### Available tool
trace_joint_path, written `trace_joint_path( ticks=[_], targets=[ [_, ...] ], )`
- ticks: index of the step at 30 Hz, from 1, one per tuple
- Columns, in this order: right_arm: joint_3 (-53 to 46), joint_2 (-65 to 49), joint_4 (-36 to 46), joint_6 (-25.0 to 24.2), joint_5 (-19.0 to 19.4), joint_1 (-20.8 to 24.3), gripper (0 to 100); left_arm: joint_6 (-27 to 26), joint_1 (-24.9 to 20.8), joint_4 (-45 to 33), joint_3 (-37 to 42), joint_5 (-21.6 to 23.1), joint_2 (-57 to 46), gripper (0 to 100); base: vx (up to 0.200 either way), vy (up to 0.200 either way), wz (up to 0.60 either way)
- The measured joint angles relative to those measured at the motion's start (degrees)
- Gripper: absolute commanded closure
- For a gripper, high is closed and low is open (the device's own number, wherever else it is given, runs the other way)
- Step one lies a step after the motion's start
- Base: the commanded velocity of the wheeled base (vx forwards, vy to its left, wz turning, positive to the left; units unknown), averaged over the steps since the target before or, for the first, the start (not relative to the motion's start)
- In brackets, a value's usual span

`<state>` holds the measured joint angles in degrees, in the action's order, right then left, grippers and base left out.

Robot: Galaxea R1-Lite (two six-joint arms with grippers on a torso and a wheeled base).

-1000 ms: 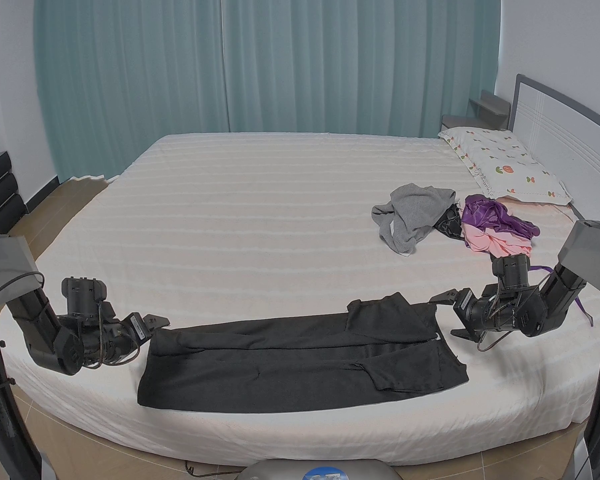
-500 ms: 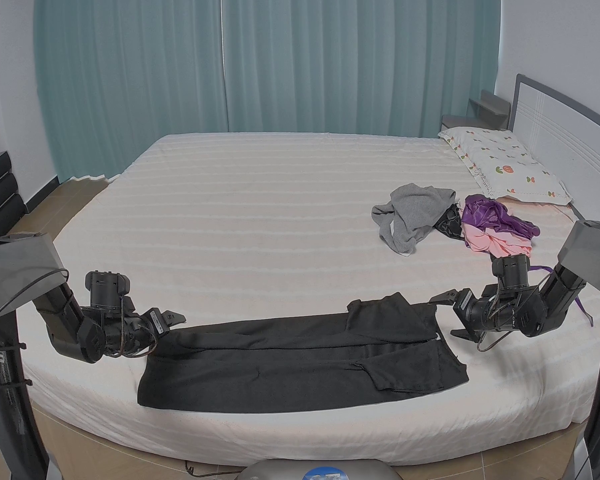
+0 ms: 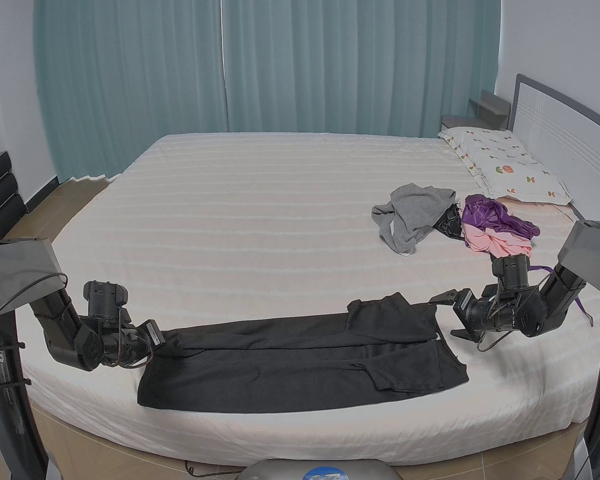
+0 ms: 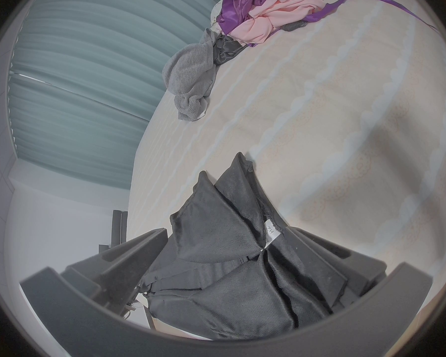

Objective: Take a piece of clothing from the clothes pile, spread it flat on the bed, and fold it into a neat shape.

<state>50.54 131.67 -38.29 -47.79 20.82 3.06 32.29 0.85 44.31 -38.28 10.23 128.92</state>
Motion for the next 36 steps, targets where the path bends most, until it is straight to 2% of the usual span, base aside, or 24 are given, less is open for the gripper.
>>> trace_joint_path(
  ticks=[4,11,22,23,32,36],
  targets=[
    [0.0,0.0,0.0,-0.02,-0.02,0.0,0,-0.74,1.27,0.0,2.34,0.04,-2.34,100,0.0,0.0,0.0],
    [0.0,0.0,0.0,-0.02,-0.02,0.0,0,-6.53,3.05,0.05,5.99,0.35,-4.89,100,0.0,0.0,0.0],
    [0.0,-0.02,0.0,-0.11,0.0,-0.01,0,-6.11,3.08,0.16,6.36,0.9,-5.11,100,0.0,0.0,0.0],
    [0.0,-0.05,0.0,-0.13,0.0,-0.01,0,-6.02,3.05,0.16,6.34,0.94,-5.1,0,0.0,0.0,0.0],
    [-1.89,-3.25,0.52,-2.79,-0.63,1.87,0,-5.17,2.76,0.79,6.34,1.01,-5.11,0,0.0,0.0,0.0],
    [-2.61,-4.63,0.72,-3.23,-1.8,3.08,0,-0.66,2.65,2.46,5.57,0.96,-5.02,0,0.0,0.0,0.0]
  ],
)
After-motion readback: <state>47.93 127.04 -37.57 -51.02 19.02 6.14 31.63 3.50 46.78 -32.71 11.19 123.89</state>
